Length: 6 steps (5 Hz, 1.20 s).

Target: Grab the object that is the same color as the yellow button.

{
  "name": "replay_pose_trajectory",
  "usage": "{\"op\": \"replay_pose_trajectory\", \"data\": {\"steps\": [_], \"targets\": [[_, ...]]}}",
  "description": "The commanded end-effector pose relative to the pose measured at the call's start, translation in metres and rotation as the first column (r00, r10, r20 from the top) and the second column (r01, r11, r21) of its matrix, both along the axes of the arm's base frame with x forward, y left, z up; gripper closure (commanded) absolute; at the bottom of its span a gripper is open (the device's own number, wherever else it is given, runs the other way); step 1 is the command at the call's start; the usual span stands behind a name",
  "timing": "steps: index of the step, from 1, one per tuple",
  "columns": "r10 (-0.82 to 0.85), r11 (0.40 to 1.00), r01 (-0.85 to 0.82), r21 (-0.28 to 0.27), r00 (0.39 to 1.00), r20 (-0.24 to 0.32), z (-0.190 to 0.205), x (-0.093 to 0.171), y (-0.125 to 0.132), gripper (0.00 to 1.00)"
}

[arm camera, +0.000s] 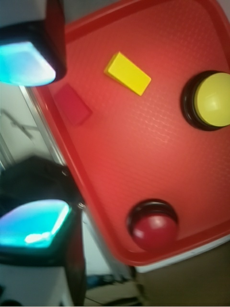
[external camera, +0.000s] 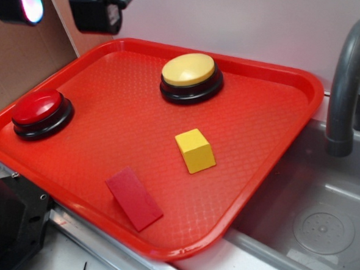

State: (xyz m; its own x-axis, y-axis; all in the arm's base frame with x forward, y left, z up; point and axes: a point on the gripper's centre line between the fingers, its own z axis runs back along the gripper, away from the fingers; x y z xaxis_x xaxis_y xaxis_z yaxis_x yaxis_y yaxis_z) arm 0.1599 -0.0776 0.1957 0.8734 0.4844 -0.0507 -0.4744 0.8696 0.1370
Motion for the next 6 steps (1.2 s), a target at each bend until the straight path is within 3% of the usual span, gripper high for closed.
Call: {"op": "replay_pose_trajectory", "data": {"steps": [1, 2, 3, 4, 5, 6], "targets": [[0.018, 1.0, -0.017, -0.017, 0.999, 0.041, 0.01, 0.006, 0.002, 0.0], [0.018, 1.0, -0.017, -0.017, 0.999, 0.041, 0.01, 0.006, 0.002, 0.0], [-0.048, 0.998, 0.04, 0.057, 0.988, 0.144, -0.02, -0.018, 0.016, 0.0], [-0.11, 0.991, 0.106, 0.08, 0.992, 0.054, -0.055, 0.031, -0.012, 0.0], [0.004, 1.0, -0.006, 0.017, 0.993, 0.116, -0.075, 0.085, -0.015, 0.0], [0.04, 0.999, -0.036, -0.036, 0.993, 0.114, -0.1, 0.123, -0.025, 0.0]]}}
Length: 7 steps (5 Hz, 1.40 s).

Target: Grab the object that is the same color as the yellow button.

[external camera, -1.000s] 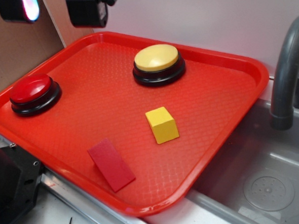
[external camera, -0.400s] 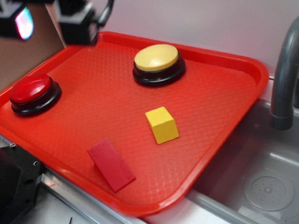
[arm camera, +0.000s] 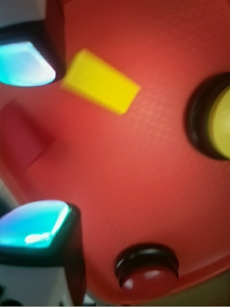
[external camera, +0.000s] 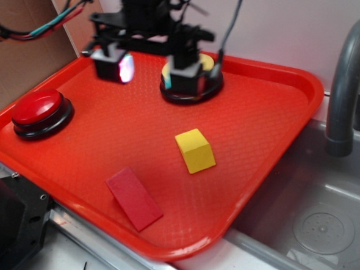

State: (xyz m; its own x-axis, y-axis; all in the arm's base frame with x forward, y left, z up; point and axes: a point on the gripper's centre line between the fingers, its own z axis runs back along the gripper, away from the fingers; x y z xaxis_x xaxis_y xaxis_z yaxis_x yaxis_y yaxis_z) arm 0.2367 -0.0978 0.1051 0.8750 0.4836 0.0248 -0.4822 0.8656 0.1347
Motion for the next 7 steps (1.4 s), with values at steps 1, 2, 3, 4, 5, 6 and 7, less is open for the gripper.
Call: {"op": "replay_pose_trajectory", "data": {"steps": [1, 2, 3, 4, 5, 6, 7], "targets": [[0.041, 0.999, -0.038, -0.036, 0.993, 0.114, -0.007, 0.035, -0.01, 0.0], [0.042, 0.997, -0.023, -0.069, 0.956, 0.289, 0.007, -0.006, -0.01, 0.0], [0.084, 0.988, -0.037, -0.15, 0.943, 0.321, 0.005, -0.027, -0.011, 0.0], [0.091, 0.976, -0.02, -0.215, 0.942, 0.322, -0.006, -0.017, -0.01, 0.0], [0.11, 0.962, -0.012, -0.273, 0.931, 0.348, -0.02, -0.005, -0.007, 0.0], [0.102, 0.955, -0.029, -0.296, 0.967, 0.234, -0.034, 0.001, -0.01, 0.0], [0.138, 0.947, -0.099, -0.307, 0.985, 0.108, -0.041, 0.011, -0.018, 0.0]]}}
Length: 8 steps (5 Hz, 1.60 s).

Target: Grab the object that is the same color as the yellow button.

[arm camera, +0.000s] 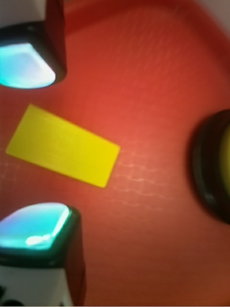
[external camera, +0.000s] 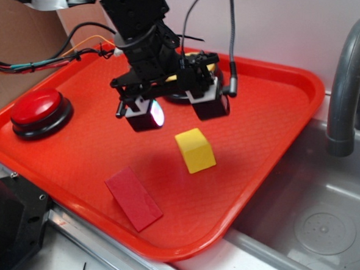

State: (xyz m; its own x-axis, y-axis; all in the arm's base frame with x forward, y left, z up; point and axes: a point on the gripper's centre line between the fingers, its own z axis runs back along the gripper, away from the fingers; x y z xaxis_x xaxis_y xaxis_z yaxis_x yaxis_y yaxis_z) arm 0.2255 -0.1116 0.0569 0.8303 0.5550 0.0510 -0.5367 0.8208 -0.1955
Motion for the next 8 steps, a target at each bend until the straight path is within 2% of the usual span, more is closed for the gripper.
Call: {"op": "replay_pose_trajectory", "data": {"steps": [1, 2, 3, 4, 6, 8], "targets": [[0.051, 0.993, -0.063, -0.096, 0.992, -0.12, 0.006, 0.025, -0.015, 0.0], [0.067, 0.993, -0.081, -0.086, 0.986, -0.151, 0.003, 0.027, -0.02, 0.0], [0.123, 0.992, -0.125, 0.005, 0.97, -0.21, 0.003, 0.006, -0.017, 0.0], [0.198, 0.98, -0.183, 0.083, 0.955, -0.22, 0.015, -0.013, -0.01, 0.0], [0.2, 0.98, -0.192, 0.06, 0.961, -0.189, 0.007, -0.015, -0.008, 0.0], [0.146, 0.989, -0.146, 0.02, 0.961, -0.234, -0.027, -0.009, -0.014, 0.0]]}}
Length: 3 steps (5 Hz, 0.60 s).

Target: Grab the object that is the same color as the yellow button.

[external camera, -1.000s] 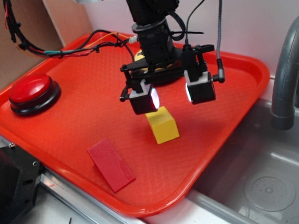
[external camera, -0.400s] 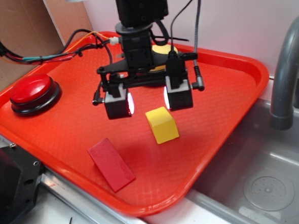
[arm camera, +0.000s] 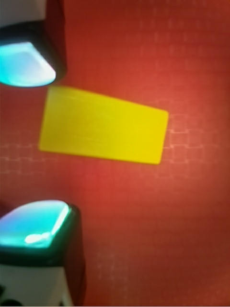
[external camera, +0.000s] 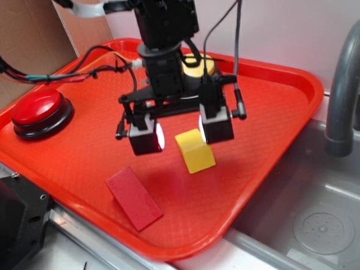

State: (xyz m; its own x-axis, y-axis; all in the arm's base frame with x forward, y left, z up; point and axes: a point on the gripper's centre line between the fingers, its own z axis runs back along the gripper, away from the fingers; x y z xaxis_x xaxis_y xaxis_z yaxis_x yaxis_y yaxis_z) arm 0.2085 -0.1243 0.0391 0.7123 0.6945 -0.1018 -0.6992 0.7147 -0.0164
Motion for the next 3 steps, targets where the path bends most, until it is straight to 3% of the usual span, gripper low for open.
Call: {"op": "replay_pose_trajectory", "data": {"steps": [1, 2, 3], "targets": [[-0.05, 0.997, 0.048, -0.057, 0.998, -0.037, -0.015, 0.012, -0.007, 0.0], [-0.032, 0.998, 0.029, -0.061, 0.999, -0.039, -0.012, 0.007, -0.006, 0.34], [-0.053, 0.998, 0.052, -0.046, 0.998, -0.026, -0.005, 0.003, -0.005, 1.0]]}}
